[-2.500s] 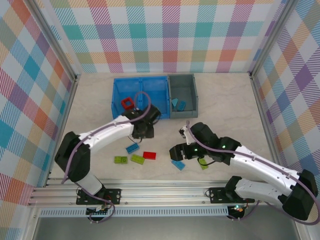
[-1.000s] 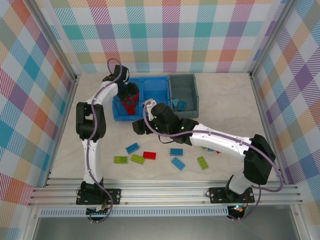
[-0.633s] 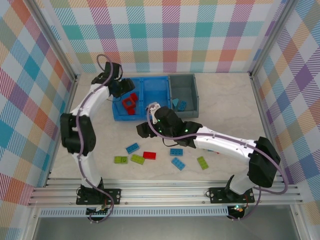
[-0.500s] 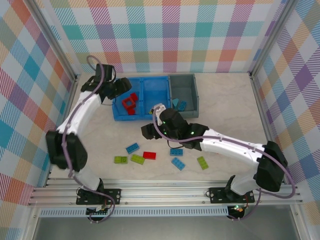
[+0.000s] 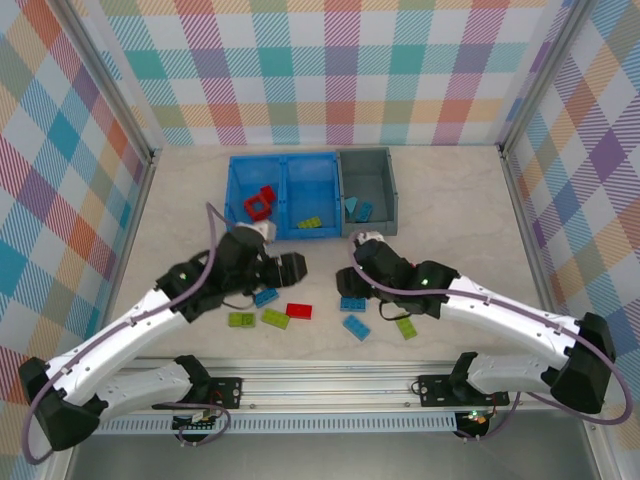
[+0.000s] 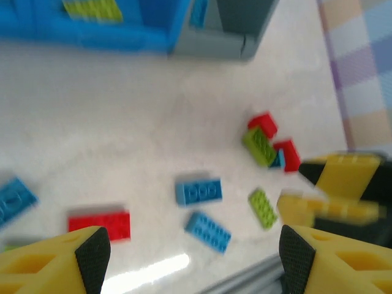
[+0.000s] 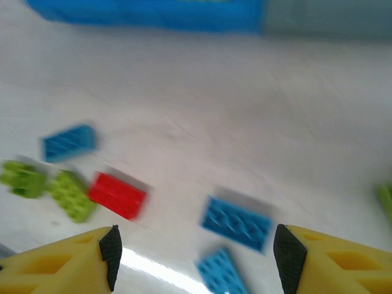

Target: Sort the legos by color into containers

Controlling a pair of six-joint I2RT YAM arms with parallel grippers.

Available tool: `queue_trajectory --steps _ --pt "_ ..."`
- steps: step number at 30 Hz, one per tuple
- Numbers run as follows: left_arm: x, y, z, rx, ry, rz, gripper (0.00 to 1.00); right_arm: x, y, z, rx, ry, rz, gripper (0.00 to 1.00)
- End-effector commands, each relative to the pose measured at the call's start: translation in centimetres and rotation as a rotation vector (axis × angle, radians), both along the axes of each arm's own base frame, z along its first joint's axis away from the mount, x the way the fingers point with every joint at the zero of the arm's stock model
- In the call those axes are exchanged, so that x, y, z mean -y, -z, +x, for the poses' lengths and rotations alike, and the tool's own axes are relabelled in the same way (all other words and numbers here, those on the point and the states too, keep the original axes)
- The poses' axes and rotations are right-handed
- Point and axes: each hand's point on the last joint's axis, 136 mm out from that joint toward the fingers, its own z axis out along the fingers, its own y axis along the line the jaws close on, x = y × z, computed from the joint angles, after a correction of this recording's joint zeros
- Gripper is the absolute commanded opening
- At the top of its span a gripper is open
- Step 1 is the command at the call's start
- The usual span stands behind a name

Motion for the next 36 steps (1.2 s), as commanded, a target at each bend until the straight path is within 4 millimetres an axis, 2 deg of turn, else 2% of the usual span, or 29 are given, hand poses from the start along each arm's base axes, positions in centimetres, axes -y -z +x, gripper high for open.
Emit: queue_trajectory --steps 1,6,11,16,23,32,36 --pt "2.1 0.5 -1.5 0.056 -0.034 -0.043 0.75 7.4 4.8 -3.7 -0.227 0.234 -0.177 0.69" --pt "6.0 1.5 -4.9 0.143 0.051 -0.028 0.75 10.9 9.0 -6.5 -0.456 0.315 -0.212 0.73" --pt "7.9 2.4 -6.2 0.146 0.084 -0.013 0.75 10.8 11.6 -7.0 -0.571 0.26 -0.239 0.73" --pt "8.3 2.1 -6.3 0.148 0.091 -0.017 0.75 10.7 13.5 -6.9 -0.643 0.228 -0.295 0.74" --pt "8.1 1.9 -6.5 0.145 0.095 -0.019 0.75 11.2 14.8 -5.6 -0.668 0.22 -0.333 0.73" --pt "8.2 1.1 -6.9 0.148 0.115 -0.053 0.74 10.9 15.7 -4.5 -0.661 0.193 -0.313 0.52" --pt "8.1 1.3 -7.0 0.147 0.121 -0.062 0.75 10.5 16.1 -4.2 -0.656 0.177 -0.304 0.47"
